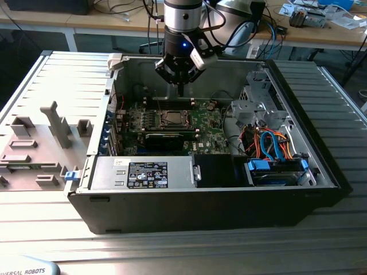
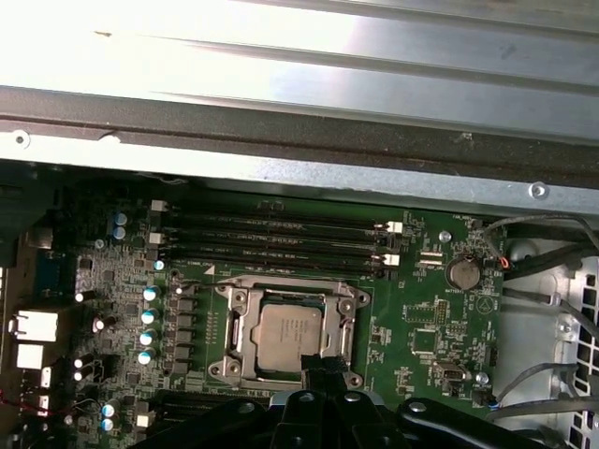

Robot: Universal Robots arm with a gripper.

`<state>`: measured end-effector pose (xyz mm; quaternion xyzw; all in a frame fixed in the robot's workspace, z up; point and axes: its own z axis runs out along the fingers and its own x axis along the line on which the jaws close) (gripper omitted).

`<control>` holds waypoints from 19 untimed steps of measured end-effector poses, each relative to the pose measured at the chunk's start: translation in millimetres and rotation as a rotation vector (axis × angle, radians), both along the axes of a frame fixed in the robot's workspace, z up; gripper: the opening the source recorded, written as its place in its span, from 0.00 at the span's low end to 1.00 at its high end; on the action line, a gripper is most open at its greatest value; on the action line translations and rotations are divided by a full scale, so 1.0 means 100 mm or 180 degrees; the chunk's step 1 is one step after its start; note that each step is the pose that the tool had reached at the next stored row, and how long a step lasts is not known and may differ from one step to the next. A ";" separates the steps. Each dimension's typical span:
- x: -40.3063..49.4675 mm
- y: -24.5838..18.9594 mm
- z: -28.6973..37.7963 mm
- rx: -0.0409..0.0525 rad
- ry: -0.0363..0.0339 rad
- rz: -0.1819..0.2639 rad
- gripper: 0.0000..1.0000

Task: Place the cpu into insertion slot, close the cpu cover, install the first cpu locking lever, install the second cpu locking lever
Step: 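Install the first cpu locking lever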

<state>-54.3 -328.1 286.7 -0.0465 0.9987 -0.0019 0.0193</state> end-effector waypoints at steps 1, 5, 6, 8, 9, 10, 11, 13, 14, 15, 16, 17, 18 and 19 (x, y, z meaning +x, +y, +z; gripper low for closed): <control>-0.002 0.000 0.000 0.0000 0.0000 0.0000 0.11; -0.016 0.000 0.000 0.0000 0.0000 0.0000 0.11; -0.018 0.000 0.000 0.0000 0.0000 0.0000 0.11; -0.024 0.000 0.000 0.0000 0.0000 0.0000 0.11; -0.027 0.000 0.000 0.0000 0.0000 0.0000 0.11; -0.031 0.000 0.000 0.0000 0.0000 0.0000 0.11; -0.034 0.000 0.000 0.0000 0.0000 0.0000 0.11; -0.039 0.000 0.000 0.0000 0.0000 0.0000 0.11; -0.041 0.000 0.000 0.0000 0.0000 0.0000 0.11; -0.043 0.000 0.000 0.0000 0.0000 0.0000 0.11; -0.045 0.000 0.000 0.0000 0.0000 0.0000 0.11; -0.046 0.000 0.000 0.0000 0.0000 0.0000 0.11; -0.047 0.000 0.000 0.0000 0.0000 0.0000 0.11; -0.052 0.000 0.000 0.0000 0.0000 -0.0001 0.11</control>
